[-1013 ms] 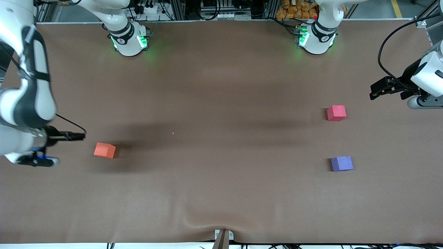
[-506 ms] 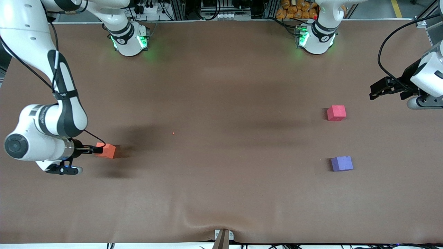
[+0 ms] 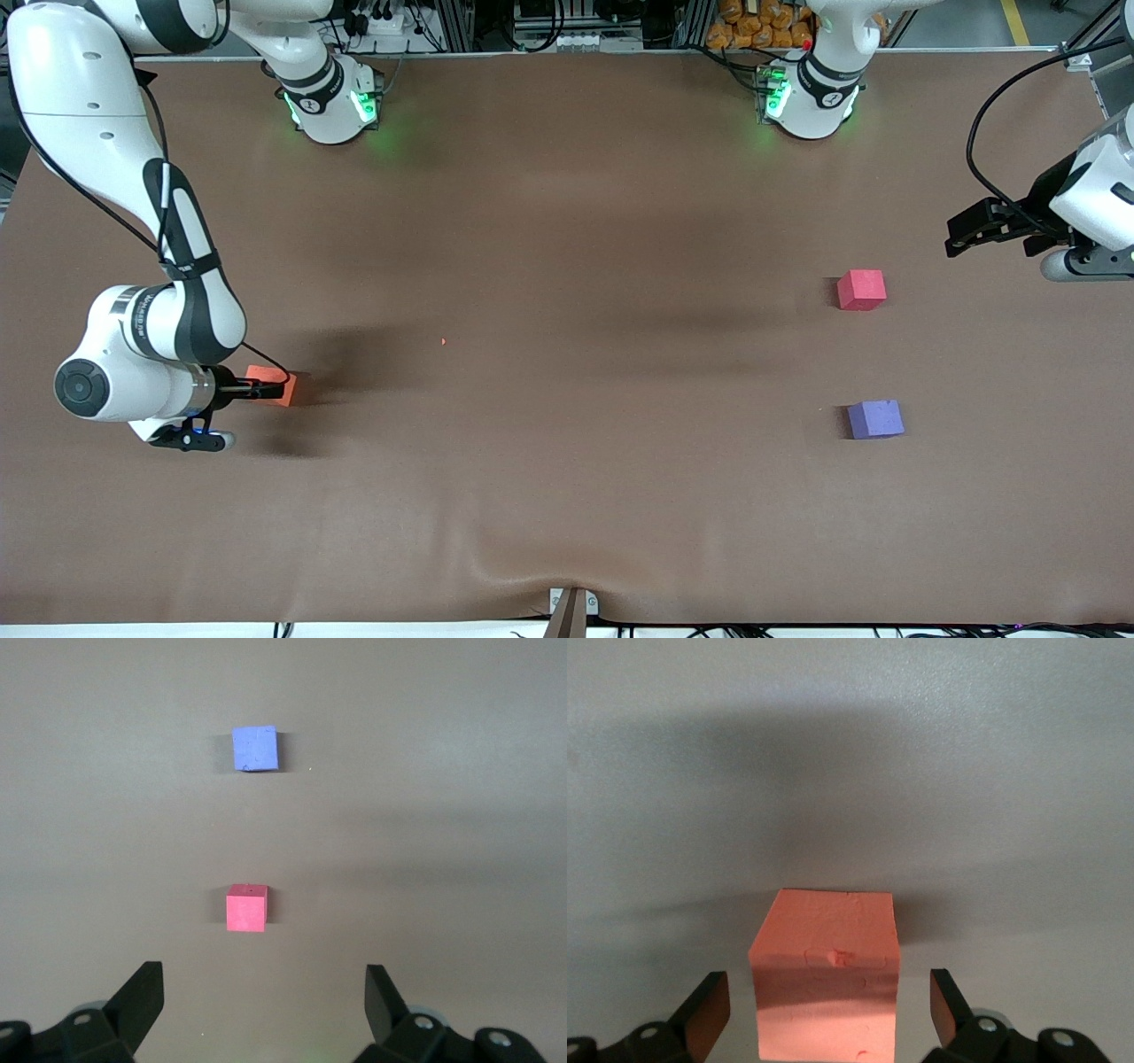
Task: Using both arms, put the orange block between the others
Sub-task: 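Close the right gripper around the orange block and lift it, then carry the orange block to the table middle and set it down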
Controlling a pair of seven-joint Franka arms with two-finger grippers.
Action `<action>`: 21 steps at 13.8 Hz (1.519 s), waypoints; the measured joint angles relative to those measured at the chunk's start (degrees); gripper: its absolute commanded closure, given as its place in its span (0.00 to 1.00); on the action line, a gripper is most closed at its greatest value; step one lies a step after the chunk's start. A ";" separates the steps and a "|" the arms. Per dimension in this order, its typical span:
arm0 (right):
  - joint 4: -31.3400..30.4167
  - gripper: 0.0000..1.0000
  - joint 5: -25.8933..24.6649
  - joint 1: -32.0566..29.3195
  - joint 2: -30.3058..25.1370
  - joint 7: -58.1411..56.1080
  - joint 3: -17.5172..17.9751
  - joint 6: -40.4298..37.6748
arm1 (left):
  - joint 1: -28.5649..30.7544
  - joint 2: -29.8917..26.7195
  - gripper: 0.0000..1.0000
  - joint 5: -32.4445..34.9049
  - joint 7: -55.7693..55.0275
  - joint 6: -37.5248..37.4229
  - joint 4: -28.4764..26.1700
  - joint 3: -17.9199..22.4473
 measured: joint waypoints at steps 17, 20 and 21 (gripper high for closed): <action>5.80 0.57 1.46 19.36 -5.45 14.03 3.76 -1.15 | 0.02 0.66 0.00 0.00 0.00 0.12 -0.02 0.01; 5.54 0.56 9.23 28.00 -4.52 19.90 3.68 -0.13 | 0.03 0.68 0.00 0.00 0.00 0.25 -0.02 0.00; 5.46 0.55 12.92 29.83 -3.89 20.05 3.64 0.84 | 0.03 0.69 0.00 0.00 0.00 0.26 -0.02 0.00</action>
